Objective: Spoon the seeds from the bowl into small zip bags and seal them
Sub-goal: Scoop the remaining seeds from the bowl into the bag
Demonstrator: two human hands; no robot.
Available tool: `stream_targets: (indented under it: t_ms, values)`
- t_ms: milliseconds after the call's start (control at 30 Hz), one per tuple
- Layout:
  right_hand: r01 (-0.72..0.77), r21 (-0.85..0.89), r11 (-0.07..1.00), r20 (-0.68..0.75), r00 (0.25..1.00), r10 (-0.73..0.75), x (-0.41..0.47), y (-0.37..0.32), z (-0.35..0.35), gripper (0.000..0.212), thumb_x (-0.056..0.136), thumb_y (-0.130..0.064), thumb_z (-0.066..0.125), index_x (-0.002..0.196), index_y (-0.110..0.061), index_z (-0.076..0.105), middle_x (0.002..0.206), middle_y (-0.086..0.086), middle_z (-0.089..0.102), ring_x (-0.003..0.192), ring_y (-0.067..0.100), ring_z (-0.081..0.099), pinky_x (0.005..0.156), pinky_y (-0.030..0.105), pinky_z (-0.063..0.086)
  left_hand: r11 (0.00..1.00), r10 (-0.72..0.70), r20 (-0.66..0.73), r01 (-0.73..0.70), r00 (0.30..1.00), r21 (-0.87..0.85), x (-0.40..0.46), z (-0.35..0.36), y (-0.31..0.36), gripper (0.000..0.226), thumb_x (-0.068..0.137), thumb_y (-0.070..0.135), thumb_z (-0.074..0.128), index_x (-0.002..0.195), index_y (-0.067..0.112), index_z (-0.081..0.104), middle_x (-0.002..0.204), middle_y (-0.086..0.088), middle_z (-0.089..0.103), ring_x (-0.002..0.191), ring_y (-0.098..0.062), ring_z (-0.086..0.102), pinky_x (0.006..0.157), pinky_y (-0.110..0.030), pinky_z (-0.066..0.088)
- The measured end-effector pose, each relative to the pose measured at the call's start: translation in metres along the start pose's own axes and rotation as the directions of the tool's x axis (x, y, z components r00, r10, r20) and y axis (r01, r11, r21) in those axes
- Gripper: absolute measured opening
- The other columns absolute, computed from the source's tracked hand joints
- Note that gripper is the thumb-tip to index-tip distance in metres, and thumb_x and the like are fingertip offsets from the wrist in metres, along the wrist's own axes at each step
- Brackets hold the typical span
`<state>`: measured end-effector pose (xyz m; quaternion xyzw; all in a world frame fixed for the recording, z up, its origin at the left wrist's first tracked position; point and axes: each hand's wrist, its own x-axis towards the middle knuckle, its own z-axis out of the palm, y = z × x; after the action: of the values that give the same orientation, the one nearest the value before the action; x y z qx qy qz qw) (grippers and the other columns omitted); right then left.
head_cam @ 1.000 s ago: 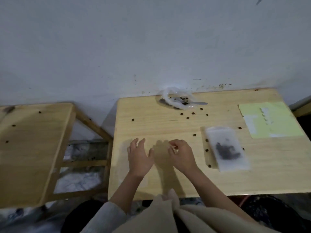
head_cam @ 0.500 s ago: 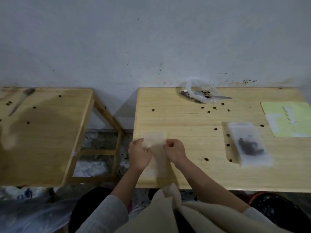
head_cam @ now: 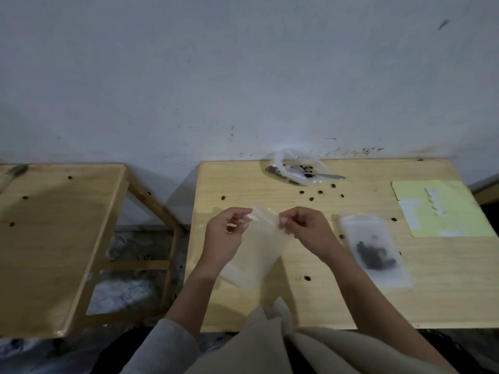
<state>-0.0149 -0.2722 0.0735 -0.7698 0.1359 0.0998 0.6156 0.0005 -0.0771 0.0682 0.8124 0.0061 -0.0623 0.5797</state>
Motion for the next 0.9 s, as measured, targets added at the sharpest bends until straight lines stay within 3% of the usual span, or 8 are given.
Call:
stream_targets:
  t_ms: [133,233,300,433,533,667,800,900]
  values:
    - [0.046,-0.23,0.972,0.068,0.997,-0.032,0.008,-0.012,-0.03,0.011,0.085,-0.016,0.069,0.075,-0.013,0.073,0.075,0.003,0.072,0.069,0.014,0.064,0.069,0.028,0.052,0.995,0.079,0.01,-0.079,0.997,0.056,0.017,0.024,0.019,0.038,0.084,-0.004,0.064,0.094,0.032,0.068,0.092,0.011,0.065,0.08,0.003,0.055,0.071,-0.006,0.042]
    - [0.058,-0.186,0.981,-0.057,0.996,-0.07,0.011,-0.016,-0.048,0.012,0.082,-0.015,0.072,0.071,-0.01,0.073,0.073,0.004,0.071,0.063,0.009,0.061,0.061,0.018,0.049,0.969,0.187,-0.06,-0.174,0.981,0.176,0.027,0.042,0.031,0.027,0.082,0.005,0.068,0.098,0.028,0.069,0.102,0.008,0.058,0.094,0.004,0.053,0.079,0.0,0.034]
    - [0.074,-0.123,0.99,-0.124,0.988,-0.089,0.011,-0.016,-0.058,0.015,0.08,-0.013,0.074,0.066,-0.008,0.071,0.065,-0.001,0.068,0.055,0.004,0.057,0.055,0.014,0.045,0.974,0.198,-0.089,-0.186,0.976,0.128,0.029,0.056,0.044,0.022,0.082,0.008,0.07,0.092,0.027,0.067,0.1,0.007,0.059,0.093,0.006,0.055,0.08,-0.004,0.039]
    - [0.117,-0.042,0.992,-0.177,0.976,-0.123,0.013,-0.012,-0.073,0.02,0.077,-0.01,0.076,0.059,-0.009,0.067,0.057,-0.005,0.061,0.051,0.005,0.053,0.054,0.017,0.043,0.99,0.118,0.003,-0.118,0.993,-0.074,0.031,0.085,0.07,0.019,0.082,0.01,0.072,0.081,0.026,0.063,0.081,0.003,0.069,0.075,-0.008,0.066,0.068,-0.016,0.049]
    - [0.153,-0.037,0.987,-0.183,0.97,-0.158,0.013,-0.009,-0.079,0.026,0.075,-0.008,0.078,0.055,-0.015,0.063,0.055,-0.005,0.06,0.051,0.006,0.052,0.054,0.018,0.042,0.991,0.088,0.047,-0.082,0.995,-0.106,0.034,0.103,0.082,0.018,0.08,0.011,0.074,0.077,0.024,0.063,0.082,0.0,0.07,0.076,-0.012,0.069,0.066,-0.017,0.051]
    - [0.164,0.002,0.986,-0.178,0.971,-0.161,0.017,-0.006,-0.085,0.028,0.073,-0.006,0.079,0.054,-0.017,0.061,0.053,-0.007,0.06,0.051,0.006,0.052,0.054,0.017,0.042,0.995,0.004,0.012,-0.003,1.0,-0.103,0.04,0.116,0.088,0.02,0.076,0.008,0.078,0.07,0.022,0.063,0.075,0.006,0.068,0.069,-0.01,0.068,0.064,-0.017,0.052]
    - [0.165,0.037,0.986,-0.15,0.976,-0.158,0.021,-0.008,-0.087,0.024,0.071,-0.007,0.081,0.056,-0.01,0.062,0.056,0.0,0.061,0.052,0.008,0.052,0.054,0.019,0.043,0.987,-0.052,-0.029,0.047,0.998,-0.154,0.045,0.118,0.086,0.015,0.073,-0.002,0.076,0.072,0.009,0.066,0.078,-0.004,0.068,0.076,-0.012,0.067,0.067,-0.021,0.055]
    - [0.151,0.084,0.985,-0.12,0.983,-0.141,0.02,-0.008,-0.083,0.026,0.072,-0.009,0.08,0.055,-0.012,0.061,0.053,-0.003,0.059,0.05,0.007,0.05,0.052,0.018,0.042,0.987,-0.093,-0.081,0.081,0.992,-0.142,0.045,0.119,0.087,0.02,0.071,-0.006,0.071,0.068,0.012,0.066,0.076,-0.004,0.068,0.074,-0.011,0.065,0.062,-0.022,0.053]
